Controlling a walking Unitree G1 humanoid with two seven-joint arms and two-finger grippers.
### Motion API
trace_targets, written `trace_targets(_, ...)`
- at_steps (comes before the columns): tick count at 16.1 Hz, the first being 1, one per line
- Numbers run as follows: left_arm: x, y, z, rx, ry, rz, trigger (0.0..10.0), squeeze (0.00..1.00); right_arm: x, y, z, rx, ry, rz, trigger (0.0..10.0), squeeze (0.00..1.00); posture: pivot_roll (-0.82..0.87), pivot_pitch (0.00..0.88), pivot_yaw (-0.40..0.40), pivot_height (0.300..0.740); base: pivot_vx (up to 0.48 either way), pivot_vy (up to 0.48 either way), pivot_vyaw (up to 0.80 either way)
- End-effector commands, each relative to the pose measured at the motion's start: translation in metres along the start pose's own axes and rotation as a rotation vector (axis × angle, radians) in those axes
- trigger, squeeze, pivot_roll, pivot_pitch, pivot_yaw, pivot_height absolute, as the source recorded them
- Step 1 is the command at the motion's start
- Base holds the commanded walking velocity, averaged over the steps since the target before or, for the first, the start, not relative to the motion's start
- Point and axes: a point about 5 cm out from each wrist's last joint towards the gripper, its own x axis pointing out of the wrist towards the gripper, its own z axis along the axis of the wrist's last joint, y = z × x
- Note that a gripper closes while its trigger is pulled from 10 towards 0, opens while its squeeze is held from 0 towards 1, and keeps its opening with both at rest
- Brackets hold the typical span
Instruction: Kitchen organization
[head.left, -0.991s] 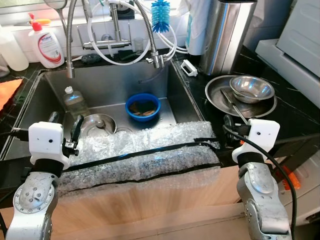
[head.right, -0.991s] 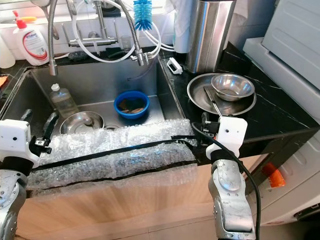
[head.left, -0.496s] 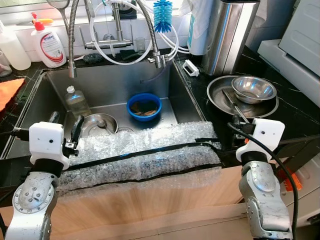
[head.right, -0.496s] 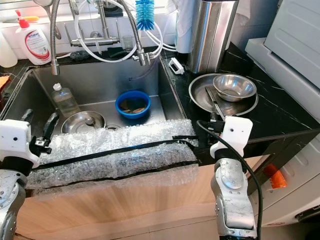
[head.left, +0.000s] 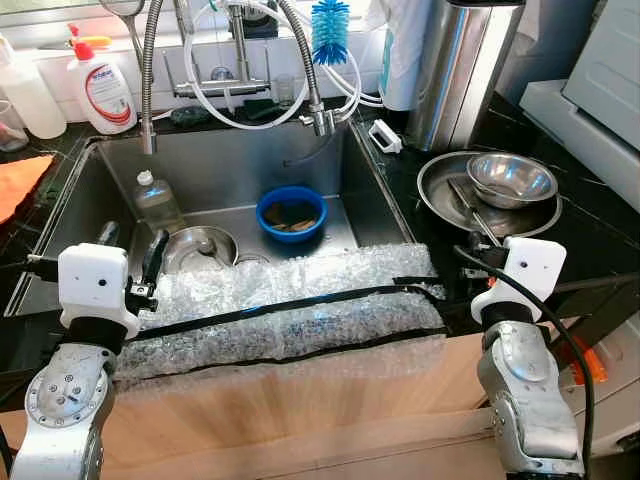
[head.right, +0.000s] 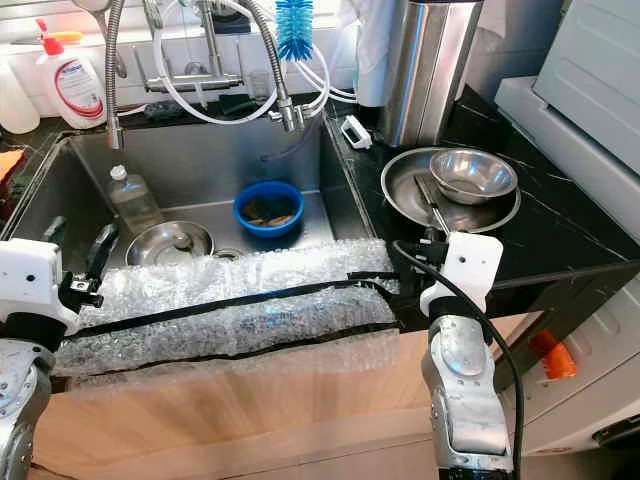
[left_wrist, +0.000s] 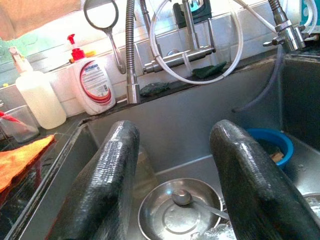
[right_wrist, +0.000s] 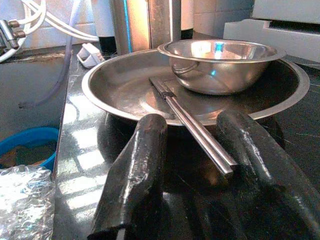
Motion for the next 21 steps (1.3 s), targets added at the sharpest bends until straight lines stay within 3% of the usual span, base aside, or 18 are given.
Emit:
trace_targets(1, 0.002, 0.002, -0.002, 0.028, 0.005, -0.004, 10.0, 0.00, 0.002, 0.002, 0.001, -0.001, -0.004, 0.012, 4.4, 0.00, -0.08, 0.042, 0.028, 0.740, 0.000, 0.000, 0.00)
trace_targets(2, 0.002, 0.002, -0.002, 0.027, 0.005, -0.005, 10.0, 0.00, 0.002, 0.002, 0.001, -0.002, -0.005, 0.023, 0.9, 0.00, -0.07, 0.041, 0.028, 0.740, 0.000, 0.000, 0.00)
trace_targets(3, 0.003, 0.002, -0.001, 0.027, 0.002, -0.004, 10.0, 0.00, 0.002, 0.002, 0.001, 0.000, -0.004, 0.023, 0.0, 0.00, -0.07, 0.042, 0.028, 0.740, 0.000, 0.000, 0.00)
trace_targets(14, 0.005, 0.003, 0.003, 0.024, -0.016, 0.007, 10.0, 0.00, 0.002, 0.020, 0.006, 0.052, -0.027, 0.127, 0.0, 0.00, -0.06, 0.015, 0.028, 0.740, 0.000, 0.000, 0.00)
trace_targets(17, 0.006, 0.003, 0.005, 0.026, -0.025, 0.015, 10.0, 0.00, 0.001, 0.026, 0.028, 0.104, -0.147, 0.151, 0.0, 0.00, -0.06, 0.008, 0.029, 0.740, 0.000, 0.000, 0.00)
trace_targets(21, 0.013, 0.008, 0.011, 0.016, -0.052, 0.072, 10.0, 0.00, 0.008, 0.020, 0.063, 0.139, -0.302, 0.100, 0.0, 0.00, -0.06, 0.016, 0.026, 0.740, 0.000, 0.000, 0.00)
